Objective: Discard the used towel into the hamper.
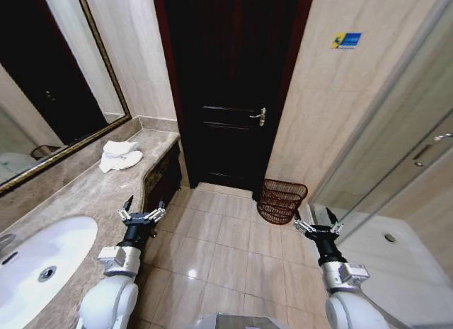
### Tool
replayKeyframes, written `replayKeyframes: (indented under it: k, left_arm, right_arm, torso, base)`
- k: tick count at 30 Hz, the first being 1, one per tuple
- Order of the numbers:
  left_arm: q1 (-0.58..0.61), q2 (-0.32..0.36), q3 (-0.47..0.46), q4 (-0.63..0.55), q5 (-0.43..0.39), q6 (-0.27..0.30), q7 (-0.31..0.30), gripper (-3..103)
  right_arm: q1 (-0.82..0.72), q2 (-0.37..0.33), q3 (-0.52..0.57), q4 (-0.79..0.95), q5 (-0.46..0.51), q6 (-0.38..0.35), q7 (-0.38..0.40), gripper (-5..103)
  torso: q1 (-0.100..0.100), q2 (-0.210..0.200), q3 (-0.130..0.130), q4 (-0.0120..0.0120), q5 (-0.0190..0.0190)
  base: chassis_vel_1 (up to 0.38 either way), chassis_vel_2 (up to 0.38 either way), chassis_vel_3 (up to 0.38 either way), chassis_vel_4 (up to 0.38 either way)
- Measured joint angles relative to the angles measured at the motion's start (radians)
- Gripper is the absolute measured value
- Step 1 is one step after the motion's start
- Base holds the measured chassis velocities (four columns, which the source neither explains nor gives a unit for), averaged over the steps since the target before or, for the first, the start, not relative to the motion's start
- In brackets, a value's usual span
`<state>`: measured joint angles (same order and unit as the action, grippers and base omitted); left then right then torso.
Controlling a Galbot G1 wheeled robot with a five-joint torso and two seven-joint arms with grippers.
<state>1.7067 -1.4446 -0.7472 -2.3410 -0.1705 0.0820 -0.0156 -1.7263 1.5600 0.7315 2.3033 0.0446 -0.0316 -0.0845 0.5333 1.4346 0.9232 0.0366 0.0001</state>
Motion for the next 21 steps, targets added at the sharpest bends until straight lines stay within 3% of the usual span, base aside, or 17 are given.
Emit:
replayKeyframes:
  k: [21]
  left_arm:
    - [0.0, -0.027, 0.005, 0.004, 0.015, 0.0, -0.007, 100]
  right_arm:
    - [0.006, -0.013, 0.002, -0.024, 0.015, 0.005, 0.001, 100]
  torso:
    - [0.0, 0.0, 0.0, 0.0, 0.0]
  base:
    - [-0.035, 0.148, 0.141, -0.035]
